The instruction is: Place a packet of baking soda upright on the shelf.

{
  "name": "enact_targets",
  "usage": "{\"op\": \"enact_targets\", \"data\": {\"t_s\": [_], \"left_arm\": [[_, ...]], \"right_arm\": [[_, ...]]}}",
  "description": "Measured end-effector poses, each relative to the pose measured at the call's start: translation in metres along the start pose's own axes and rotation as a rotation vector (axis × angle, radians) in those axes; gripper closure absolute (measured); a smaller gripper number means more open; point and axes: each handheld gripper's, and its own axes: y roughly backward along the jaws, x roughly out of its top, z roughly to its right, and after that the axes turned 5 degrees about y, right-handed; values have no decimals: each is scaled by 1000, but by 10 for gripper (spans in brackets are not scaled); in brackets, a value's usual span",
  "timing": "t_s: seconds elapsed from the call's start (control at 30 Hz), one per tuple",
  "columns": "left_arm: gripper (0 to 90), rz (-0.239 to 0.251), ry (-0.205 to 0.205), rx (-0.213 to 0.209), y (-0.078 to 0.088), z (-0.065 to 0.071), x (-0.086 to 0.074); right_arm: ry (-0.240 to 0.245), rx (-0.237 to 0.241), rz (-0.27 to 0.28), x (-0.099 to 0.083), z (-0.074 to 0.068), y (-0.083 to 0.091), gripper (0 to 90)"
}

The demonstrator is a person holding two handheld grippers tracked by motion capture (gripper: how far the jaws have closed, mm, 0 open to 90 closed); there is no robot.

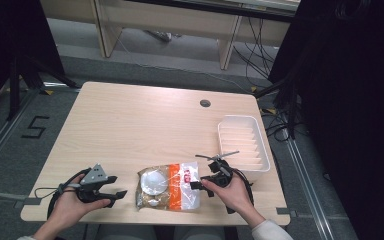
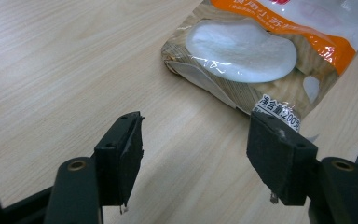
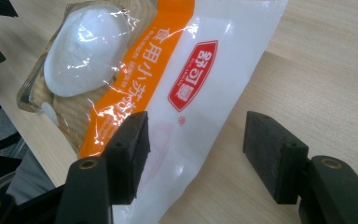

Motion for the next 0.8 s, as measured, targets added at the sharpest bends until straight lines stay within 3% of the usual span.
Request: {"op": "enact_targets", "data": {"t_s": [0.03, 0.07, 0.1, 0.23, 0.27, 0.3, 0.33, 0.37, 0.47, 0.5, 0.53, 0.57, 0.6, 0.63, 0.8], "left_arm": [[360, 9, 10, -12, -1, 1, 0], [360, -5, -23, -9, 0, 0, 1], [364, -7, -24, -12, 0, 0, 1], [374, 10, 9, -30, -3, 5, 1], [377, -7, -15, -38, -3, 4, 2], [379, 5, 3, -37, -5, 6, 2], [381, -10, -35, -37, -5, 5, 3], [382, 8, -4, -47, -7, 8, 3], [387, 18, 1, -51, -7, 10, 4], [388, 18, -1, -52, -7, 10, 4], [389, 5, -29, -52, -6, 8, 4], [390, 4, -32, -52, -6, 8, 4], [392, 4, -30, -51, -7, 8, 4], [393, 19, 7, -51, -8, 10, 4], [396, 3, -10, -62, -8, 10, 4]], "right_arm": [[-5, -10, -2, 1, 0, -1, 415], [-5, -10, -2, 1, 0, -1, 415], [-2, -5, -4, 1, 0, -2, 415], [-9, -2, -13, 3, 0, -5, 411], [-19, -4, -22, 3, 0, -5, 411], [-10, 1, -15, 4, 1, -7, 410], [-23, -1, -22, 4, 1, -7, 408], [-25, 7, -20, 4, 1, -8, 407], [-28, 5, -26, 5, 2, -8, 405], [-40, 7, -26, 5, 2, -9, 405], [-89, 22, -45, 5, -1, -8, 405], [-32, 13, -28, 5, 4, -9, 405], [-42, 15, -35, 6, 3, -10, 405], [-36, 22, -28, 7, 3, -11, 406], [-39, 19, -34, 7, 2, -14, 405]]}}
